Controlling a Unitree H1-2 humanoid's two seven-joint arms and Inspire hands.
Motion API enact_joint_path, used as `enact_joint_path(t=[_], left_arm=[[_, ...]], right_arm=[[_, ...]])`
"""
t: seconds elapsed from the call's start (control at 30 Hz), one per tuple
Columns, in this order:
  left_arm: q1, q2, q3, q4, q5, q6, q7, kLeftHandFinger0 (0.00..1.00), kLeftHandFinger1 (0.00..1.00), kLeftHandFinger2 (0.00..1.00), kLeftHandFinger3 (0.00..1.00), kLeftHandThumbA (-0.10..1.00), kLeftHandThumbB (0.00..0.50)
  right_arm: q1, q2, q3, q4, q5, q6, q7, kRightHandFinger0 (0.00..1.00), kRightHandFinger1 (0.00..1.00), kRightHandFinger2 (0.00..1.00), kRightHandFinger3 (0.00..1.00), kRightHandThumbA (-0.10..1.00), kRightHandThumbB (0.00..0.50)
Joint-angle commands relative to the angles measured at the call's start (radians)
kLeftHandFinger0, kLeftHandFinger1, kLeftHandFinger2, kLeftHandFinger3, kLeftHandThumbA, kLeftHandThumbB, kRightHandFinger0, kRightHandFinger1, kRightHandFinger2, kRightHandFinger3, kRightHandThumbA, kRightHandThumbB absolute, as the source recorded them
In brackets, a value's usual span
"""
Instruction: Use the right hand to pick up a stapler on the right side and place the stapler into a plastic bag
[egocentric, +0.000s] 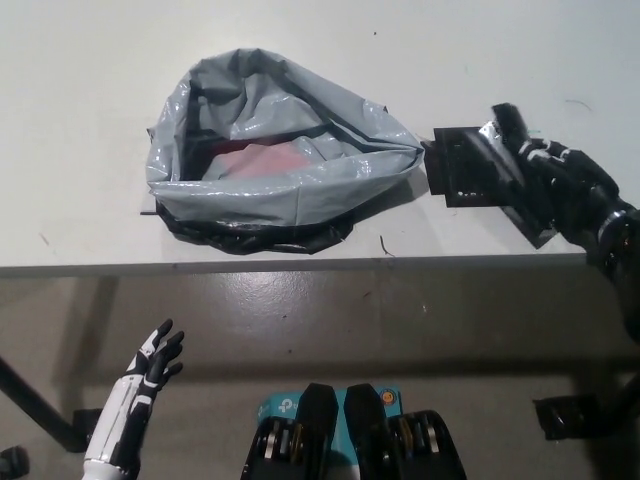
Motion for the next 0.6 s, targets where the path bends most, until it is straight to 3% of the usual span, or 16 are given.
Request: enact_joint_path(t=[0.0, 0.1, 0.2, 0.27, 0.47, 0.53, 0.57], left_arm=[[0.010, 0.012, -0.001, -0.023, 0.017, -0.042, -0.001, 1.00, 1.00, 1.00, 1.00, 0.95, 0.000], [0.010, 0.013, -0.003, -0.024, 0.030, -0.048, 0.001, 1.00, 1.00, 1.00, 1.00, 0.95, 0.000], [0.011, 0.014, -0.004, -0.026, 0.033, -0.047, 0.000, 1.00, 1.00, 1.00, 1.00, 0.95, 0.000], [0.016, 0.015, -0.004, -0.026, 0.036, -0.049, -0.001, 1.00, 1.00, 1.00, 1.00, 0.95, 0.000], [0.019, 0.018, -0.003, -0.027, 0.038, -0.053, -0.004, 1.00, 1.00, 1.00, 1.00, 0.95, 0.000], [0.020, 0.016, -0.002, -0.031, 0.037, -0.050, -0.004, 1.00, 1.00, 1.00, 1.00, 0.95, 0.000], [0.020, 0.016, -0.002, -0.032, 0.035, -0.050, -0.005, 1.00, 1.00, 1.00, 1.00, 0.95, 0.000]], right_arm=[[-0.061, 0.002, -0.134, 0.092, 0.214, 0.079, 0.076, 0.00, 0.20, 0.51, 0.73, 0.40, 0.180], [-0.070, 0.000, -0.161, 0.098, 0.234, 0.108, 0.103, 0.00, 0.22, 0.52, 0.74, 0.41, 0.156], [-0.080, 0.000, -0.167, 0.091, 0.247, 0.127, 0.131, 0.00, 0.25, 0.56, 0.75, 0.43, 0.168], [-0.093, 0.004, -0.162, 0.061, 0.268, 0.162, 0.177, 0.00, 0.26, 0.57, 0.75, 0.44, 0.142], [-0.157, 0.041, -0.129, -0.098, 0.300, 0.285, 0.128, 0.00, 0.22, 0.59, 0.75, 0.43, 0.164], [-0.181, 0.048, -0.095, -0.150, 0.292, 0.296, 0.151, 0.00, 0.25, 0.58, 0.73, 0.49, 0.118], [-0.190, 0.052, -0.089, -0.171, 0.293, 0.306, 0.143, 0.00, 0.26, 0.60, 0.74, 0.48, 0.126]])
